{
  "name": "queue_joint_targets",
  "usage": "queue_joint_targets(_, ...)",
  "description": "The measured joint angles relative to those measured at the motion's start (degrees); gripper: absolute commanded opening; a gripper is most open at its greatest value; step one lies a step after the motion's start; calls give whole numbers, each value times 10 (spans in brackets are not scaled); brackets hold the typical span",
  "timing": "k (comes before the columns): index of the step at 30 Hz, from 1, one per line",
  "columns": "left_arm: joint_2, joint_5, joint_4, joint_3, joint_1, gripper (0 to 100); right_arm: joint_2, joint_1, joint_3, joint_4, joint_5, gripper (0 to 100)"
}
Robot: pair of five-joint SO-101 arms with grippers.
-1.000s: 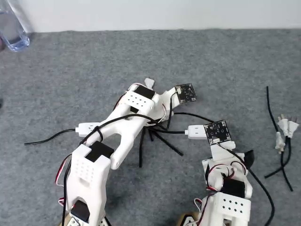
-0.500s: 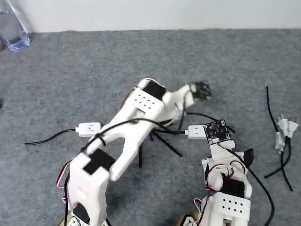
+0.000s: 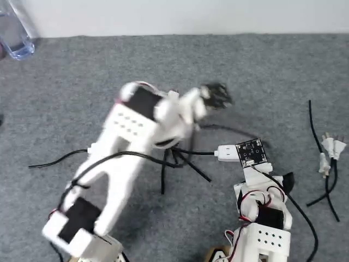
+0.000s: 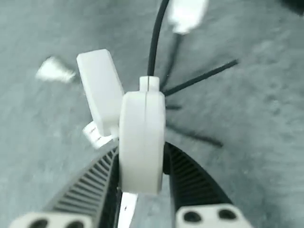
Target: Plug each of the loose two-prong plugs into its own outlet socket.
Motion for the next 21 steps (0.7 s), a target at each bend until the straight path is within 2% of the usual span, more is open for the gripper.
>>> queue_joint_targets(4,-90,-33,1,85,-76,12,0,0,0,0,0,423)
queue_joint_targets(11,-284,-171,0,278,-242,12,0,0,0,0,0,423)
queue_joint_targets(13,-340,-214,-29,338,-306,12,0,0,0,0,0,423)
queue_joint_targets(17,-429,-284,-165,505,-437,12,0,0,0,0,0,423)
queue_joint_targets(21,-497,-304,-391,716,-529,12,0,0,0,0,0,423)
